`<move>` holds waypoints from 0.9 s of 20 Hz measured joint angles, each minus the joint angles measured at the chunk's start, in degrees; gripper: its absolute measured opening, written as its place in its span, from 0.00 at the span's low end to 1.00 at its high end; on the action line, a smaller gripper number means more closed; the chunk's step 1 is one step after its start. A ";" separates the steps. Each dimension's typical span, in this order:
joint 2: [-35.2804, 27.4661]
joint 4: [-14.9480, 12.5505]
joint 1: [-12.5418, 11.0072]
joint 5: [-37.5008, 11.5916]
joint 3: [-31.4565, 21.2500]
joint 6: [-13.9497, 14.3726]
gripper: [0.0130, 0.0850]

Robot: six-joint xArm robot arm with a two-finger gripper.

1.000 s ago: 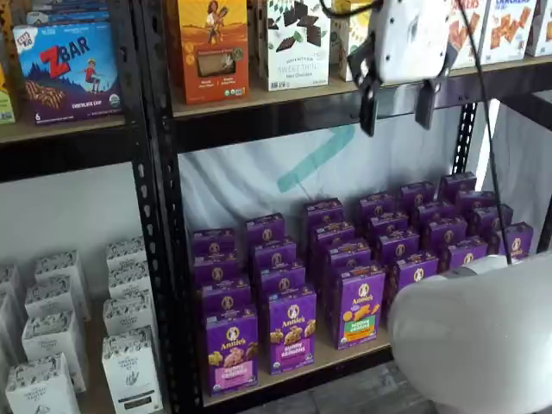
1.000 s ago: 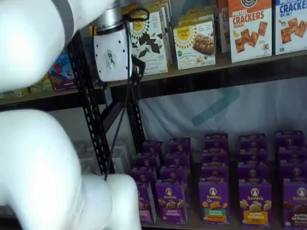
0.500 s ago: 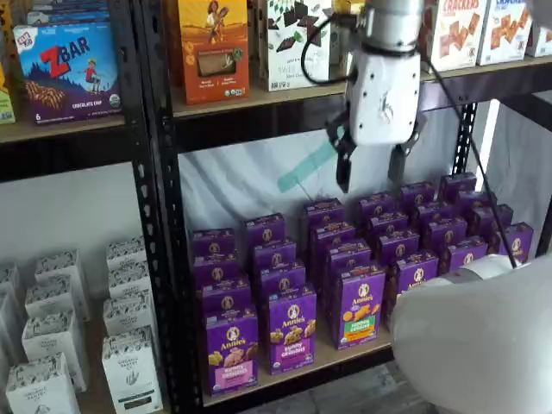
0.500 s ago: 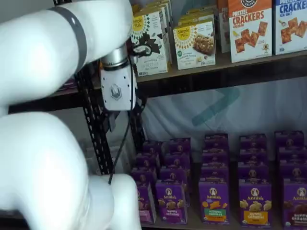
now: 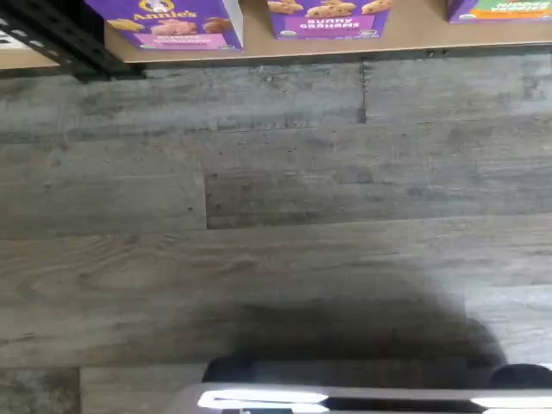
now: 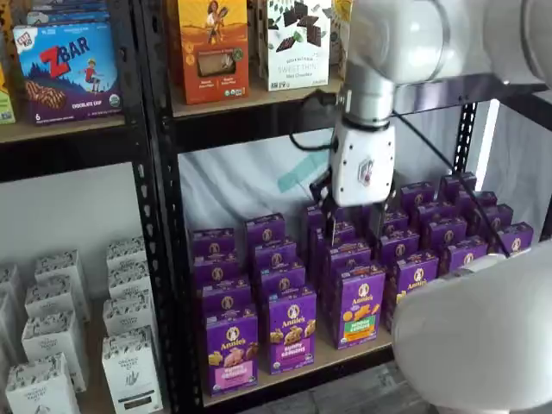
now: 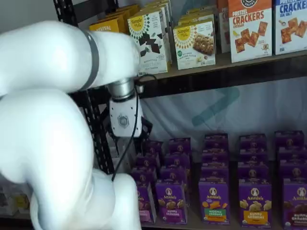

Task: Pick up the purple box with a pink patch in the middle, on the bottom shelf, the first box from the left

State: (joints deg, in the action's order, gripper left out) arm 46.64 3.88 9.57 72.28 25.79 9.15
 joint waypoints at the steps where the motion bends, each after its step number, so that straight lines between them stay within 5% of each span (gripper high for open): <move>1: -0.99 -0.05 -0.06 -1.70 -0.85 -0.15 1.00; 6: -6.89 -1.86 0.20 -8.86 -3.64 0.45 1.00; 10: -12.49 0.66 -0.84 -15.73 -5.54 -2.14 1.00; 18: -24.90 -6.51 0.26 -32.31 -7.62 3.32 1.00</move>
State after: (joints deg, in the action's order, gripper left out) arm 21.74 -2.63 9.83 39.97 18.16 12.47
